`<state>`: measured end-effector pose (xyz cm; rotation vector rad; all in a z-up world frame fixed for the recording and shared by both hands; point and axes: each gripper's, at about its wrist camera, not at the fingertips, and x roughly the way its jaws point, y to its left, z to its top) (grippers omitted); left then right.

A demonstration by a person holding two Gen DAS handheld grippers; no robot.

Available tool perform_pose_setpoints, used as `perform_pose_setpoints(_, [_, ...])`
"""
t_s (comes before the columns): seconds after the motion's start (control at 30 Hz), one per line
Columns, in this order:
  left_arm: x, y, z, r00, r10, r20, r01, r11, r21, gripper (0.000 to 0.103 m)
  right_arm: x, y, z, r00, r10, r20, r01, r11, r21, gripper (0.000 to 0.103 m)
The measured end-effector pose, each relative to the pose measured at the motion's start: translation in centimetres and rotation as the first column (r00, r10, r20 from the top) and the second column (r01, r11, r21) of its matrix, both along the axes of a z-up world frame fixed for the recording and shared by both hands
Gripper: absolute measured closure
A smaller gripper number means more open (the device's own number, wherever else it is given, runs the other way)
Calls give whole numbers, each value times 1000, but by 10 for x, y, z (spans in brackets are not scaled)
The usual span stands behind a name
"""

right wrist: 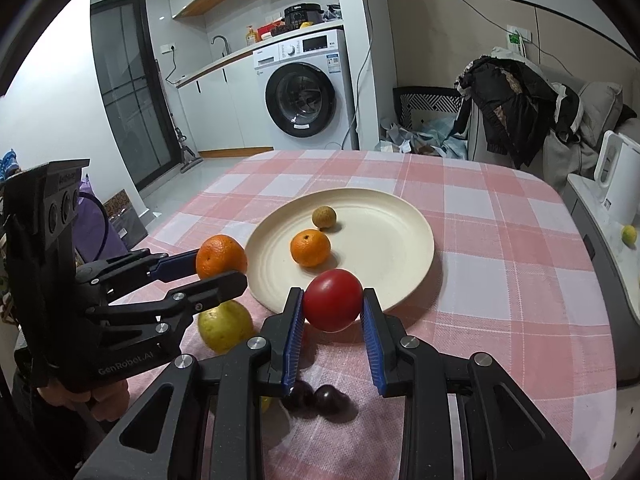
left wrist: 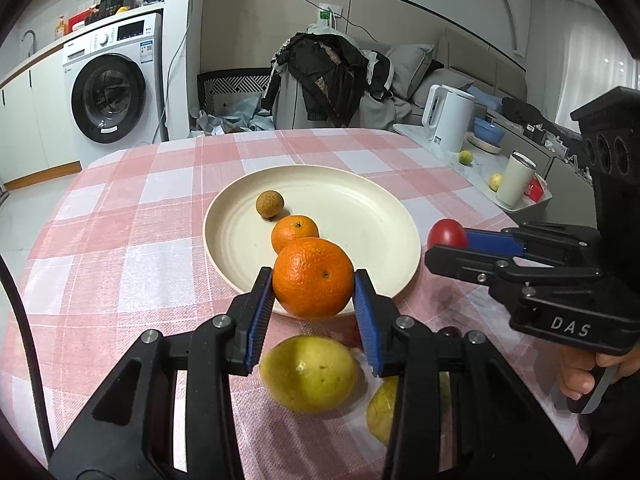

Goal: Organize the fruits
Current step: 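Carry the tomato and orange onto the plate and open both grippers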

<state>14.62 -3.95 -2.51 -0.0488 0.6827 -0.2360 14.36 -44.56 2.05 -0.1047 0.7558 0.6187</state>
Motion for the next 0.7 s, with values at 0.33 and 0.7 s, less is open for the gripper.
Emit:
perform_pose_setpoints(0.33, [19, -11, -11, 999, -21, -28, 21, 999, 26, 67, 21, 3, -17, 999, -14, -43, 13, 1000, -16, 74])
perform_pose_setpoints(0.7, [36, -19, -21, 998, -32, -55, 34, 998, 49, 67, 39, 6, -30, 997, -31, -77, 29, 999, -32, 74])
